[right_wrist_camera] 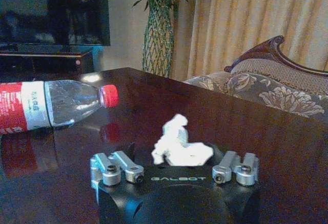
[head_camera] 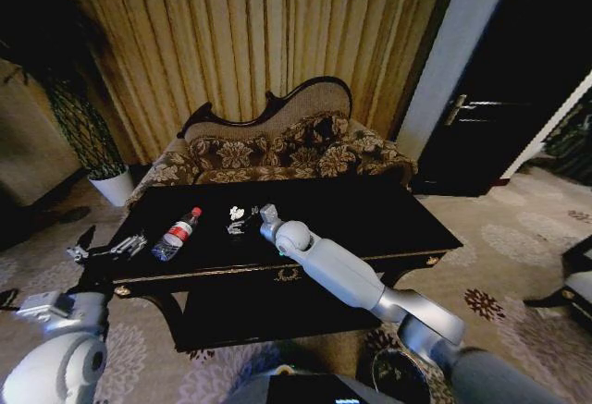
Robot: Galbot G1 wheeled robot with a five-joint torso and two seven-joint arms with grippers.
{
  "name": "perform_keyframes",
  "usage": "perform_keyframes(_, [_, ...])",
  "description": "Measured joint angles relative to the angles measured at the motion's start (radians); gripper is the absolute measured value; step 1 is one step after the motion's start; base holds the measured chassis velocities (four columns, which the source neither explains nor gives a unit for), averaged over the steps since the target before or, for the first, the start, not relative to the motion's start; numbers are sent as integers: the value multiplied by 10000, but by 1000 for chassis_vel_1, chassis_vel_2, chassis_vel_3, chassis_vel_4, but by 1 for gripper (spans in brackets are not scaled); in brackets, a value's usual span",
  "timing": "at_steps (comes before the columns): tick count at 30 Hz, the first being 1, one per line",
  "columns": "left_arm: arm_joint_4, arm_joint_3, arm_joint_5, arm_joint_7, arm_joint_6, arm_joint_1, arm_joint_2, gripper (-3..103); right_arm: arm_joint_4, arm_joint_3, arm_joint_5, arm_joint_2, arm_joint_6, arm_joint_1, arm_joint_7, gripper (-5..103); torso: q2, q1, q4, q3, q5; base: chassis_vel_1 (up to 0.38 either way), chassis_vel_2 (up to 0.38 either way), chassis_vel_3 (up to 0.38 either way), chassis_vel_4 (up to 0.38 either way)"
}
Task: Move to the front of the table and place the trash on the table into the trash bin.
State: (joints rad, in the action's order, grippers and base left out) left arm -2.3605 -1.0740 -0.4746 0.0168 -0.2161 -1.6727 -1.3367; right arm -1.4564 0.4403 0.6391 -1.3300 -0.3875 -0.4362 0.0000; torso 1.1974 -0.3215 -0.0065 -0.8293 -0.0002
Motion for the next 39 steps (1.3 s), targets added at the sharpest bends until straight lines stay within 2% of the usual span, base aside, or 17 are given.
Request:
perform_keyframes(1, [0, 0, 0, 0, 0, 0, 0, 100, 0, 0, 0, 0, 0, 0, 0, 81, 0, 0, 0, 0, 0, 0, 0, 0, 0])
perform_keyframes(3, [23, -6, 1, -7, 15, 2, -12, 100, 43, 0, -13, -1, 16, 0, 0, 70, 0, 0, -1, 0, 0, 0, 0, 0, 0])
perform_keyframes(6, [40, -3, 3, -12, 20, 4, -24, 100, 64, 1, -16, 11, 26, 0, 0, 65, 0, 0, -1, 0, 1, 0, 0, 0, 0])
perform_keyframes(7, [53, 5, 6, -16, 22, 5, -31, 100, 66, -2, -18, 25, 31, -2, 0, 59, 0, 0, 0, 0, 0, 0, 0, 0, 0])
perform_keyframes(8, [61, 14, 10, -23, 25, 7, -35, 100, 67, -9, -19, 40, 35, -4, 0, 48, 0, 0, 0, 0, 1, 0, 0, 0, 0])
perform_keyframes(10, [64, 18, 12, -25, 25, 8, -35, 100, 67, -15, -19, 47, 36, -6, 0, 48, 0, 0, -1, 0, 1, 0, 0, 0, 0])
perform_keyframes(12, [67, 25, 15, -33, 27, 9, -35, 100, 68, -41, -21, 70, 39, -10, 0, 37, 0, 0, -1, 0, 0, 0, 0, 0, 0])
perform_keyframes(13, [67, 25, 15, -33, 27, 9, -35, 100, 68, -41, -21, 70, 39, -10, 0, 37, 0, 0, -1, 0, 0, 0, 0, 0, 0])
perform_keyframes(16, [79, 31, 22, -39, 31, 17, -33, 100, 71, -90, -22, 73, 46, -15, 0, 21, 0, 0, -1, 0, 1, 0, 0, 0, 0])
perform_keyframes(18, [80, 32, 23, -40, 33, 17, -35, 100, 63, -103, -21, 72, 46, -16, 0, 21, 0, 0, 0, 0, 1, 0, 0, 0, 0])
perform_keyframes(19, [81, 34, 24, -42, 36, 12, -38, 100, 18, -134, -16, 70, 46, -16, 0, 16, 0, 0, -1, 0, 1, 0, 0, 0, 0])
perform_keyframes(20, [81, 34, 24, -42, 36, 12, -38, 100, 18, -134, -16, 70, 46, -16, 0, 16, 0, 0, -1, 0, 1, 0, 0, 0, 0])
perform_keyframes(21, [82, 35, 25, -44, 37, 10, -39, 100, -39, -166, 2, 62, 46, -16, 0, 5, 0, 0, -1, 0, 1, 0, 0, 0, 0])
perform_keyframes(30, [79, 53, 20, -42, 39, 21, -21, 100, -1045, -1151, 122, 235, -212, -220, -1, 2, 0, 0, 2, 0, 1, 0, 0, 0, 0])
perform_keyframes(35, [167, 59, -60, -1, 40, 166, 45, 100, -1955, -2556, -171, 1209, -717, -945, -2, 2, 0, 1, -2, 0, 3, 0, 0, 0, 0])
perform_keyframes(37, [194, 72, -65, 26, 40, 195, 47, 100, -2022, -2736, -260, 1353, -758, -1058, -1, 2, 0, 0, -3, 0, 4, 0, 0, 0, 0])
perform_keyframes(39, [297, 154, -73, 124, -3, 311, 44, 100, -2359, -3654, -681, 2050, -845, -1743, -2, 2, 0, 0, -1, -1, 5, 0, 0, 0, 0])
